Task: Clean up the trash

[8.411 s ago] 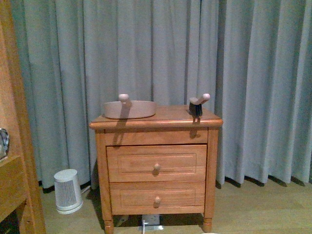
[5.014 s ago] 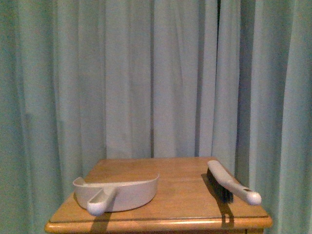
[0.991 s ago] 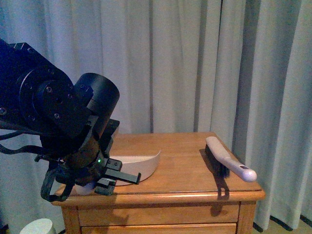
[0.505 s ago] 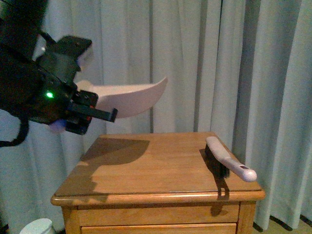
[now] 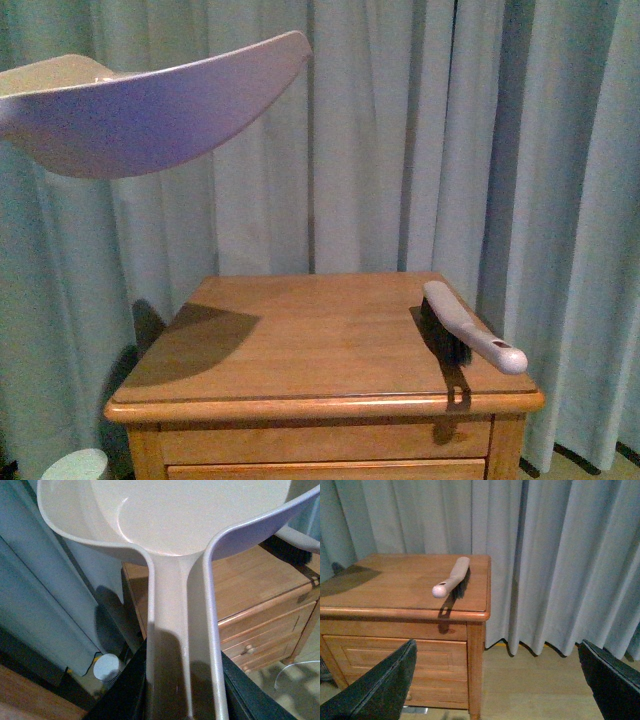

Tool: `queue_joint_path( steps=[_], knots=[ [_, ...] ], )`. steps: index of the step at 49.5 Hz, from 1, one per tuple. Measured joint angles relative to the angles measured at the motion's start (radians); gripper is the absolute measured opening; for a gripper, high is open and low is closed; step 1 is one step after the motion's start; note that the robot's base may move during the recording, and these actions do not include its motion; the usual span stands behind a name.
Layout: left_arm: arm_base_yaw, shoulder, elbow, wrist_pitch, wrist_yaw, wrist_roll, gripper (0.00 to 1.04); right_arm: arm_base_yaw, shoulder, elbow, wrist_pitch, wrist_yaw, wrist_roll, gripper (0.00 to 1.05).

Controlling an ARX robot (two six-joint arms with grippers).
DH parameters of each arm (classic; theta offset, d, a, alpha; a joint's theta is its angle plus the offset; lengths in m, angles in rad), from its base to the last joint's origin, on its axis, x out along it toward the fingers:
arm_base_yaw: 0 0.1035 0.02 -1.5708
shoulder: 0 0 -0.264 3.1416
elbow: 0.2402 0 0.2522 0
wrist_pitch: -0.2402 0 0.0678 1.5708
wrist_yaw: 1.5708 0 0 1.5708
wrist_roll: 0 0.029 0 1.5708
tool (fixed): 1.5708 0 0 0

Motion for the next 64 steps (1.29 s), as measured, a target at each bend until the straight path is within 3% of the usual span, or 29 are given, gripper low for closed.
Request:
queue_joint_path(
  steps=[14, 57, 59, 61, 64],
  knots=[
    [0.047, -0.15, -0.082, -0.055, 0.088, 0.009, 0.28, 0.0, 0.0, 0.0, 0.0, 0.0, 0.0, 0.97],
    [0.032, -0.252, -0.187, -0.086, 0.071, -0.035, 0.28, 0.0, 0.0, 0.0, 0.0, 0.0, 0.0, 0.97],
    [0.032, -0.252, -0.187, -0.086, 0.071, -0.036, 0.28, 0.024, 0.017, 0.002, -0.008, 0.092, 0.014, 0.97],
    [0.032, -0.252, -0.187, -0.086, 0.071, -0.037, 0.28, 0.104, 0.093, 0.021, -0.018, 0.337, 0.063, 0.97],
    [0.033, -0.253, -0.187, -0.086, 0.07, -0.039, 0.28, 0.115, 0.235, 0.056, -0.019, 0.515, 0.13, 0.97]
  ],
)
